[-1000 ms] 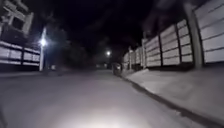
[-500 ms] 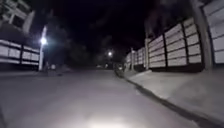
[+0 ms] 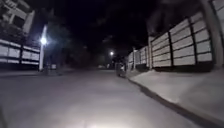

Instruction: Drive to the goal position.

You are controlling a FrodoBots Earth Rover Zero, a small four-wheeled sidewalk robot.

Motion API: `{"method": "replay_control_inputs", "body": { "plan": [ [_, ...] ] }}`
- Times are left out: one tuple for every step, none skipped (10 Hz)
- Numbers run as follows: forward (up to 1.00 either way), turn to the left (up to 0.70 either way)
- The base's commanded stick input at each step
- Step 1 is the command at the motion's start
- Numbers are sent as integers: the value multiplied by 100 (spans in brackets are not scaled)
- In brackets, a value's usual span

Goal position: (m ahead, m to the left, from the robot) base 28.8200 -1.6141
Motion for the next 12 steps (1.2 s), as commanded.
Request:
{"method": "replay_control_inputs", "body": {
  "plan": [
    [70, 0],
    [70, 0],
    [70, 0],
    [70, 0],
    [70, 0],
    [70, 0],
    [70, 0],
    [70, 0],
    [70, 0],
    [70, 0],
    [70, 0],
    [70, 0]
  ]
}}
